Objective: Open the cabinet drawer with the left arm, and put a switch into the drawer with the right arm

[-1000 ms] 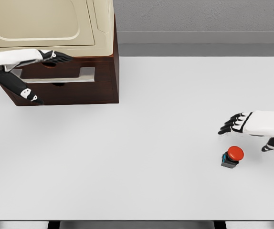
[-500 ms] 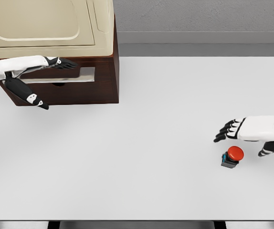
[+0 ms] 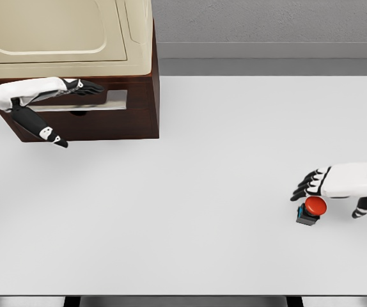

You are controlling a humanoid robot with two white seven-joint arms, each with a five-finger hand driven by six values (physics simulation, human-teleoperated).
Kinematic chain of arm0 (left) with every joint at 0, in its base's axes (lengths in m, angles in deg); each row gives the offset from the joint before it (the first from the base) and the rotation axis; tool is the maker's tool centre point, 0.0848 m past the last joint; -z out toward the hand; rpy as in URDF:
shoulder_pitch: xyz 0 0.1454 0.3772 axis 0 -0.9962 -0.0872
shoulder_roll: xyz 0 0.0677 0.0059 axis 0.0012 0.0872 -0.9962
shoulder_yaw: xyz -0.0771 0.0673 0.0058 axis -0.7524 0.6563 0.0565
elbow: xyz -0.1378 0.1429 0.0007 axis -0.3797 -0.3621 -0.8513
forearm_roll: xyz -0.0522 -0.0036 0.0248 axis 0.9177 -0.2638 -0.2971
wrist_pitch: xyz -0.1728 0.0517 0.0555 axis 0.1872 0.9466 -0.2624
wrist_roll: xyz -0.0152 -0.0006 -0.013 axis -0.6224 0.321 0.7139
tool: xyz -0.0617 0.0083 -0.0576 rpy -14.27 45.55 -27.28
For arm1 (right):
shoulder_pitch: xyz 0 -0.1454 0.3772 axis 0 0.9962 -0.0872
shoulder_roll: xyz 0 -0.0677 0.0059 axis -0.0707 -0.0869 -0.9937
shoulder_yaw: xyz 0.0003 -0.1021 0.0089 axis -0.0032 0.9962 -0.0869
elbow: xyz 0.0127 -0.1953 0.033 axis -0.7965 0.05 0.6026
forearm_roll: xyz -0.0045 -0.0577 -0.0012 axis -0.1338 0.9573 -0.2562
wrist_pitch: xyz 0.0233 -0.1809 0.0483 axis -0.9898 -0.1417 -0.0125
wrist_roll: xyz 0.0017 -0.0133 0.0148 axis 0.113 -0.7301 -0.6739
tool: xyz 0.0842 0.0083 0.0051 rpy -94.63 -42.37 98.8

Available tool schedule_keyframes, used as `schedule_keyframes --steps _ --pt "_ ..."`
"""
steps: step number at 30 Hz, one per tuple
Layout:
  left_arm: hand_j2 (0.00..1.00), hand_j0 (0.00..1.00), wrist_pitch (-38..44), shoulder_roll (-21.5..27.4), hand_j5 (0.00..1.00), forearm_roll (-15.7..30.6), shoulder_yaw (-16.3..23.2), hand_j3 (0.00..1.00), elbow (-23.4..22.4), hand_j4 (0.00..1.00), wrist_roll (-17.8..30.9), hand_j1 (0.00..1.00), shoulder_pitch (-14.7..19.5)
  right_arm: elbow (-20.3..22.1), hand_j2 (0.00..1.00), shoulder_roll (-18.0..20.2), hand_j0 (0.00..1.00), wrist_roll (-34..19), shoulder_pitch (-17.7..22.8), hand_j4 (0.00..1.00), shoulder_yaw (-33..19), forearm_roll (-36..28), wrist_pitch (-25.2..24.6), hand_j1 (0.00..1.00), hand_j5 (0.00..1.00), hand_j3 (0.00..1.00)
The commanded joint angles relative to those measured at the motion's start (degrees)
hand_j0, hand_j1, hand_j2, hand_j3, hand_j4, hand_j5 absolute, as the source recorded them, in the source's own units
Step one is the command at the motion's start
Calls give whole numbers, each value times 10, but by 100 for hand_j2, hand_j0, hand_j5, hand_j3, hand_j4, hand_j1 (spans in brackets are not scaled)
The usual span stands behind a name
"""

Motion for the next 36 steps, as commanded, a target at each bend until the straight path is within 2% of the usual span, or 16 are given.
schedule_keyframes --steps 1,4,12,18,21,25,30,34,36 --pt "100 100 0 -1 100 3 -1 100 -2 100 0 100 0 0 100 -5 100 0 -1 100 7 -3 -1 100 100 100" --pt "100 100 0 -2 100 3 0 100 -1 100 0 100 -1 0 100 -9 100 0 -5 100 8 -4 -1 100 100 100" --pt "100 100 0 -6 100 2 -21 100 -1 100 0 100 -22 1 100 -7 100 0 -55 100 72 -18 -1 100 100 100" --pt "100 100 0 -6 100 3 -22 100 -2 100 0 100 -25 1 100 -10 100 0 -59 100 79 -19 -1 100 100 100" --pt "100 100 0 -7 100 3 -22 100 -2 100 0 100 -28 1 100 -11 100 0 -73 100 95 -19 -1 100 100 100" --pt "100 100 0 -10 100 3 -23 100 -2 100 0 100 -32 1 100 -25 100 0 -72 100 91 -19 -1 100 100 100" --pt "100 100 0 -10 100 3 -55 100 -1 100 0 100 -62 0 100 -28 100 0 -58 100 72 -19 -1 100 100 100" --pt "100 100 0 -10 100 6 -56 100 0 100 0 100 -63 0 100 -28 100 0 18 100 -17 -19 -1 100 100 100" --pt "100 100 0 -10 100 9 -57 100 1 100 0 100 -70 0 100 -32 100 0 19 100 -22 -19 -1 100 100 100"
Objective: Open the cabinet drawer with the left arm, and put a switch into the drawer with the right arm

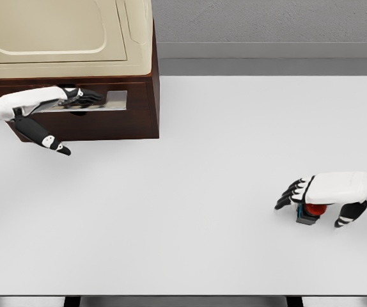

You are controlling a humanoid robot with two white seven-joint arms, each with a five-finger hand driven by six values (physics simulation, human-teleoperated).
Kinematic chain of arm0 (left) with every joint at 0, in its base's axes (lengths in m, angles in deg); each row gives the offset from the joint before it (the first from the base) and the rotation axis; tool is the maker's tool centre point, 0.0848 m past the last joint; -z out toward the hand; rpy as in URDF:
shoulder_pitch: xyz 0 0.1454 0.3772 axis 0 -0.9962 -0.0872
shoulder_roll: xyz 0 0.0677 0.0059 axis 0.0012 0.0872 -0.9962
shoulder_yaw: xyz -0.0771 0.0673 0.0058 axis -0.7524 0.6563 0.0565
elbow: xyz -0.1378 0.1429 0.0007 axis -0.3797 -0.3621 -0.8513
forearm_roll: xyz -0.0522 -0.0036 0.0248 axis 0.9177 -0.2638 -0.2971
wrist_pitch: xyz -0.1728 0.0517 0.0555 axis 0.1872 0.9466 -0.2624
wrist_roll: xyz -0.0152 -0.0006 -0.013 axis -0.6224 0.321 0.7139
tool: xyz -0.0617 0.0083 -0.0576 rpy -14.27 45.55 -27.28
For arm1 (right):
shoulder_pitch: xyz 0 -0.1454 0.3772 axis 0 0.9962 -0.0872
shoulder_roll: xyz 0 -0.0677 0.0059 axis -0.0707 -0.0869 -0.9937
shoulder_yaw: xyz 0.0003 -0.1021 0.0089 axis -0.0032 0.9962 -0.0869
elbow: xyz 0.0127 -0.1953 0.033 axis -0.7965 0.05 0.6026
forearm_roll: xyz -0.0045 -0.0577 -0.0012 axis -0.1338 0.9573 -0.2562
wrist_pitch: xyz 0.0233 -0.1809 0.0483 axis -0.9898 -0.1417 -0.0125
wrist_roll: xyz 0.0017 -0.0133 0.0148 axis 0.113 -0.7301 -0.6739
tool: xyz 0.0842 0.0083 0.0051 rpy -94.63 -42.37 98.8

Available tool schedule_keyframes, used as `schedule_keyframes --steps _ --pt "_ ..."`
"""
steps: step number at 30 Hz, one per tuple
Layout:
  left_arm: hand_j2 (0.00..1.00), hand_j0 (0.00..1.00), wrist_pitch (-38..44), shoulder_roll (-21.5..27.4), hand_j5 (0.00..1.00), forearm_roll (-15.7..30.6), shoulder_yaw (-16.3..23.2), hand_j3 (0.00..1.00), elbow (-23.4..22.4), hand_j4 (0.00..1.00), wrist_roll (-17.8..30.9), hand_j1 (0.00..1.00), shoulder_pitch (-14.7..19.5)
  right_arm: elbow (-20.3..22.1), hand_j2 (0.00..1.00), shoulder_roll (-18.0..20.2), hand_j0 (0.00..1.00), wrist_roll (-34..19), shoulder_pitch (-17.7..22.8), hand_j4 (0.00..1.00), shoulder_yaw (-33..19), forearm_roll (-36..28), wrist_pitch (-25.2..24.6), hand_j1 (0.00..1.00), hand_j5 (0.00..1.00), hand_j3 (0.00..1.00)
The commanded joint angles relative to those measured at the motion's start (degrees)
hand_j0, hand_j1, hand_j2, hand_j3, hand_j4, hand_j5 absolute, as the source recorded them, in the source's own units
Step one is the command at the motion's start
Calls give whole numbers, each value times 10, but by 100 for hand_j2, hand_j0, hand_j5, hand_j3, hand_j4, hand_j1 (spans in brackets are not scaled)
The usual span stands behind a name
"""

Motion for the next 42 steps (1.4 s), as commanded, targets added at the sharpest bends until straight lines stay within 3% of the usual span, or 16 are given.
schedule_keyframes --steps 1,18,26,42 --pt "100 100 1 0 100 4 -1 100 2 100 2 100 0 0 100 -2 100 0 0 100 -20 9 6 100 100 100" --pt "100 100 50 9 100 61 -3 100 38 100 2 100 -14 1 99 -10 99 6 12 99 -31 9 6 99 99 99" --pt "100 100 51 43 100 96 -4 100 80 100 2 100 -23 1 97 -3 97 7 21 97 -32 9 6 97 97 97" --pt "100 100 51 49 100 115 -4 100 87 100 2 100 -26 2 92 -4 92 30 25 92 -32 9 6 92 92 92"
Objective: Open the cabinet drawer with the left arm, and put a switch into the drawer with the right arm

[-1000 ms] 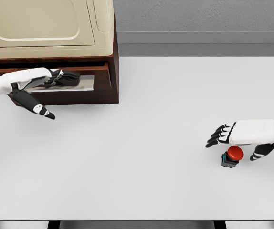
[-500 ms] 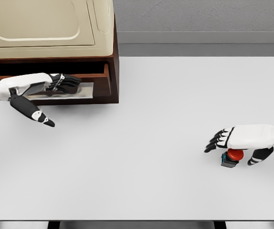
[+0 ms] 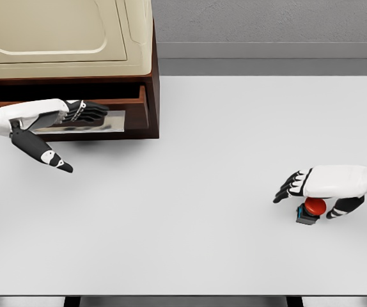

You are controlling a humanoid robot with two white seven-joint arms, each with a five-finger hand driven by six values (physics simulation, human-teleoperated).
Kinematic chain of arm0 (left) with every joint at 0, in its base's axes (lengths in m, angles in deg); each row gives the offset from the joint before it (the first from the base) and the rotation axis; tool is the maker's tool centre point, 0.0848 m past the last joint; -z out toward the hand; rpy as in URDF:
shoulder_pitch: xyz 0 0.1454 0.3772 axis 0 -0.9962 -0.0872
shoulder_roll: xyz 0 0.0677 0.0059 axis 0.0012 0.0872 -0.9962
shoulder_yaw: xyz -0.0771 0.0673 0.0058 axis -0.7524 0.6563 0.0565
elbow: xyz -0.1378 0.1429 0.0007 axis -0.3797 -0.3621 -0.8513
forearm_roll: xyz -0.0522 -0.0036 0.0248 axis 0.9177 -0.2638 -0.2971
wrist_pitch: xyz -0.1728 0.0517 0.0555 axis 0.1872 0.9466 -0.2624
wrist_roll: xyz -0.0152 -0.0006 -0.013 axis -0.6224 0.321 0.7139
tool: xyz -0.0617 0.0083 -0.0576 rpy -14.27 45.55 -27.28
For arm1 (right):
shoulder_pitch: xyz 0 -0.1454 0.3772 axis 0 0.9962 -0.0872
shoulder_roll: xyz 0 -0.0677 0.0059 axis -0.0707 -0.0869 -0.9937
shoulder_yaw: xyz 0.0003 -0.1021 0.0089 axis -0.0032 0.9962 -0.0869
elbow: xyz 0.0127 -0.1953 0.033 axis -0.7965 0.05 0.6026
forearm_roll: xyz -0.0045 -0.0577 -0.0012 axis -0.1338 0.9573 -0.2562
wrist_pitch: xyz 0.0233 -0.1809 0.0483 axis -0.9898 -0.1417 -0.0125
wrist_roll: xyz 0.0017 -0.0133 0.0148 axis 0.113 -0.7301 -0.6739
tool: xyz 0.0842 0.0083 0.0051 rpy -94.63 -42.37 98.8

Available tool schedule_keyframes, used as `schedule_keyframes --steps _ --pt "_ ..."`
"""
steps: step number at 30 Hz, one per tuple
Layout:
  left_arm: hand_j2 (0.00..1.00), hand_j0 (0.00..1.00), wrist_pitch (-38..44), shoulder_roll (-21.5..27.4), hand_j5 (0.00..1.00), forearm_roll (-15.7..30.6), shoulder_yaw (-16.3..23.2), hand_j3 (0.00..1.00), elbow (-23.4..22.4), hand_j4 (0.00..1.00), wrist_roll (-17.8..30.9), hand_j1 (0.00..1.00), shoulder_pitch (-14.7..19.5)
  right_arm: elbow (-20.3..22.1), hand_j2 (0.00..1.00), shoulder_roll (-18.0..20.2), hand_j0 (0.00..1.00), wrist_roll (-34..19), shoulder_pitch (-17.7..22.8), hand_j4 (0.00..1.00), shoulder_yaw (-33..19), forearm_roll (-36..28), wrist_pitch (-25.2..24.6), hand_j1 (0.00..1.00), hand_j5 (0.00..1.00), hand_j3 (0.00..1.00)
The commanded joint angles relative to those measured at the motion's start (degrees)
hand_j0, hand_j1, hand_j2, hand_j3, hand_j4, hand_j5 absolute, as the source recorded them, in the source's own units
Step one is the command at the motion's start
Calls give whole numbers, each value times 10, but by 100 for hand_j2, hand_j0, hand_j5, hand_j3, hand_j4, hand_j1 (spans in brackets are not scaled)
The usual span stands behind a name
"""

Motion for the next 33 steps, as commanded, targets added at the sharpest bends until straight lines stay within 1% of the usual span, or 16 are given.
schedule_keyframes --steps 1,6,13,14,19,28,33 --pt "100 100 0 1 100 6 -1 100 2 100 0 100 0 0 92 2 92 0 0 92 0 -3 -1 92 92 92" --pt "100 100 5 7 100 6 -1 100 2 100 0 100 -9 -1 92 3 92 -8 5 92 0 -3 -1 92 92 92" --pt "100 100 12 12 100 6 -1 100 6 100 0 100 -14 0 92 5 92 -1 4 92 0 -3 -1 92 92 92" --pt "100 100 12 14 100 6 -1 100 6 100 0 100 -19 0 92 5 92 -1 4 92 0 -3 -1 92 92 92" --pt "100 100 13 27 100 7 -1 100 11 100 0 100 -22 0 92 6 92 1 4 92 2 -4 -1 92 92 92" --pt "100 100 13 36 100 22 -1 100 15 100 0 100 -29 0 92 22 92 8 4 92 6 -4 -1 92 92 92" --pt "100 100 13 36 100 29 -1 100 17 100 0 100 -33 1 91 20 91 6 -3 91 18 -3 -1 91 91 91"
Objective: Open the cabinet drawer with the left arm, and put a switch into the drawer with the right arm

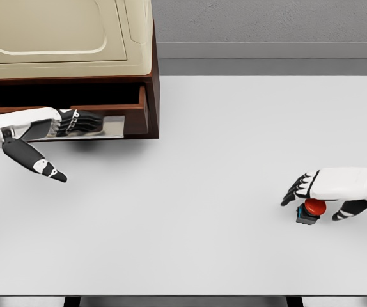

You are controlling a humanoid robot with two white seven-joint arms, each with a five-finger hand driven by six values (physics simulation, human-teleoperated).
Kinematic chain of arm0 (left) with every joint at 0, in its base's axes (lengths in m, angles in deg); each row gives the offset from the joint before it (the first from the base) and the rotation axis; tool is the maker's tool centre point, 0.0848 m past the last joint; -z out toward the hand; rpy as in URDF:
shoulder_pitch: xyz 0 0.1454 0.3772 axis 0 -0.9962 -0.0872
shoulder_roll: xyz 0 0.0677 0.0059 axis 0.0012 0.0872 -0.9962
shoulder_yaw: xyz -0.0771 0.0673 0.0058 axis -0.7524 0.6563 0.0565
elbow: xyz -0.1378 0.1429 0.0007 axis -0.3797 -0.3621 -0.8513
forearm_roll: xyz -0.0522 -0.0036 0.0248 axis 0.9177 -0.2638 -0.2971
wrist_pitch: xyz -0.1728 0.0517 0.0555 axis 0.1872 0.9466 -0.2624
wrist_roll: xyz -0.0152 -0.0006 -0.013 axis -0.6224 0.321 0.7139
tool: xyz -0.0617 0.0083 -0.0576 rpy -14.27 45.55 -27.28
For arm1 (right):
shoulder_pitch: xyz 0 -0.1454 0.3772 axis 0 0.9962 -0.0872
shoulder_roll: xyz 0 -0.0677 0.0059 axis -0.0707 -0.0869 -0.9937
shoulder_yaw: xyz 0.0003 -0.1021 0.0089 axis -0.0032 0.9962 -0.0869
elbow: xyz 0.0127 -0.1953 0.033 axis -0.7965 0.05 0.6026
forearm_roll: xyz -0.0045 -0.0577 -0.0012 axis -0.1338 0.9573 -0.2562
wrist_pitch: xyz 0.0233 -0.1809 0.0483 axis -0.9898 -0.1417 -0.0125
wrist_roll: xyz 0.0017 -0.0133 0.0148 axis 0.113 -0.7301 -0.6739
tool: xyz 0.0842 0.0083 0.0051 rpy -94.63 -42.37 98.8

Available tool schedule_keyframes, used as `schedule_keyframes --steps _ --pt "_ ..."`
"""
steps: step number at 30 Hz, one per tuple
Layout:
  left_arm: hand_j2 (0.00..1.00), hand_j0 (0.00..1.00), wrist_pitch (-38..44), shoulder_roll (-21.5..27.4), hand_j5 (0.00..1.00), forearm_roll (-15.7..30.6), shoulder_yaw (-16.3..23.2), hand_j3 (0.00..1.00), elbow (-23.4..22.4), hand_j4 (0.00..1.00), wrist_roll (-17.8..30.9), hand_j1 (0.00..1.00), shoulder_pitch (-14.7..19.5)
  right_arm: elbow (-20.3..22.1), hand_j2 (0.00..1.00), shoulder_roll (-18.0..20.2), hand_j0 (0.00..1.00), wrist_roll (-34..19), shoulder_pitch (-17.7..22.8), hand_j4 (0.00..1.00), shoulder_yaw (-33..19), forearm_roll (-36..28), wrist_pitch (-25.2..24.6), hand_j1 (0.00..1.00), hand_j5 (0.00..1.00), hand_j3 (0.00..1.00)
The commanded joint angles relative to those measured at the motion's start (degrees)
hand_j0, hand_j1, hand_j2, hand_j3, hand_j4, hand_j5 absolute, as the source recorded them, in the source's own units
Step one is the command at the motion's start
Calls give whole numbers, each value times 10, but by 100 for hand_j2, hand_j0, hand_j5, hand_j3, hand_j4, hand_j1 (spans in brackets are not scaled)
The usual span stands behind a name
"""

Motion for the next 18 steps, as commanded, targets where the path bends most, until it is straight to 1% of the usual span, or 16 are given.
schedule_keyframes --steps 1,9,11,13,15,17,18 --pt "100 100 2 2 100 -32 6 100 -3 100 3 100 0 0 91 0 91 0 0 91 12 -3 -1 91 91 91" --pt "100 100 4 6 100 -24 8 100 -2 100 3 100 -4 1 91 -6 91 1 -3 91 17 -3 -1 91 91 91" --pt "100 100 4 6 100 -21 7 100 -3 100 3 100 -11 1 91 -6 91 3 -2 91 17 -4 -1 91 91 91" --pt "100 100 4 6 100 -18 7 100 -2 100 3 100 -11 1 91 -2 91 18 -2 91 17 -4 -1 91 91 91" --pt "100 100 4 8 100 -18 7 100 -3 100 3 100 -14 1 91 -3 91 18 -2 91 16 -4 -1 91 91 91" --pt "100 100 4 15 100 -18 6 100 -3 100 3 100 -19 1 90 -2 90 20 -2 90 16 -4 -1 90 90 90" --pt "100 100 4 22 100 -15 6 100 -2 100 3 100 -19 1 88 -1 88 22 -2 88 17 -6 -1 88 88 88"
